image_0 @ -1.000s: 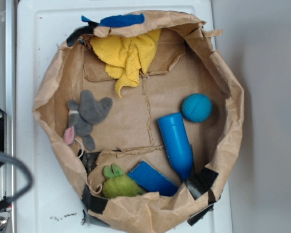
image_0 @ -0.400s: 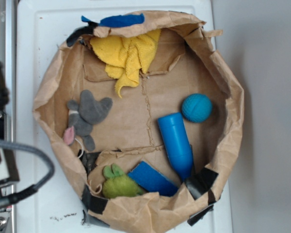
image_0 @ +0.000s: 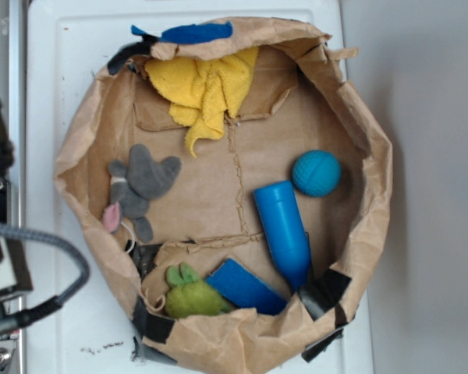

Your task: Grab the yellow cloth.

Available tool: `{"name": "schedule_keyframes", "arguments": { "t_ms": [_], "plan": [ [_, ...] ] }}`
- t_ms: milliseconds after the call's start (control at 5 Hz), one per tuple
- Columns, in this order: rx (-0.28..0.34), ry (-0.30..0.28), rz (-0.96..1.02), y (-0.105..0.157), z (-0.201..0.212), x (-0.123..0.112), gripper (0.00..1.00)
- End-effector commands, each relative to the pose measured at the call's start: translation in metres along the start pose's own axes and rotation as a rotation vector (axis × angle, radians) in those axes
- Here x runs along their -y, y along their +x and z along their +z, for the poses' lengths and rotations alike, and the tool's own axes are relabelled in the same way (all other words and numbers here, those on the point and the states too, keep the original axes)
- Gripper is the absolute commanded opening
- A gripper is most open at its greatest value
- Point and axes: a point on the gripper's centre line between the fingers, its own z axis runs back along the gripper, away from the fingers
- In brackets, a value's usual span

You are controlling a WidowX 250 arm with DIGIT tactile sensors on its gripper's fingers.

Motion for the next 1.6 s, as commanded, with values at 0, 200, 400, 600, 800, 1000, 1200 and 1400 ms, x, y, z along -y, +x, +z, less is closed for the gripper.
{"name": "schedule_keyframes", "arguments": {
  "t_ms": [0, 200, 400, 600, 800, 1000, 1200, 1400],
  "plan": [
    [0.03, -0.005, 0.019, 0.004, 0.008, -0.002, 1.0],
    [0.053, -0.029, 0.058, 0.024, 0.01, 0.01, 1.0],
    [0.061, -0.032, 0.084, 0.045, 0.009, 0.02, 1.0],
    [0.06, -0.023, 0.083, 0.067, 0.001, 0.027, 1.0],
    [0.017, -0.032, 0.116, 0.116, -0.013, 0.032, 1.0],
    [-0.019, -0.027, 0.161, 0.157, -0.024, 0.037, 1.0],
    [0.026, 0.065, 0.402, 0.161, -0.034, 0.03, 1.0],
    [0.22, 0.174, 0.645, 0.126, -0.017, 0.019, 1.0]
  ]
}}
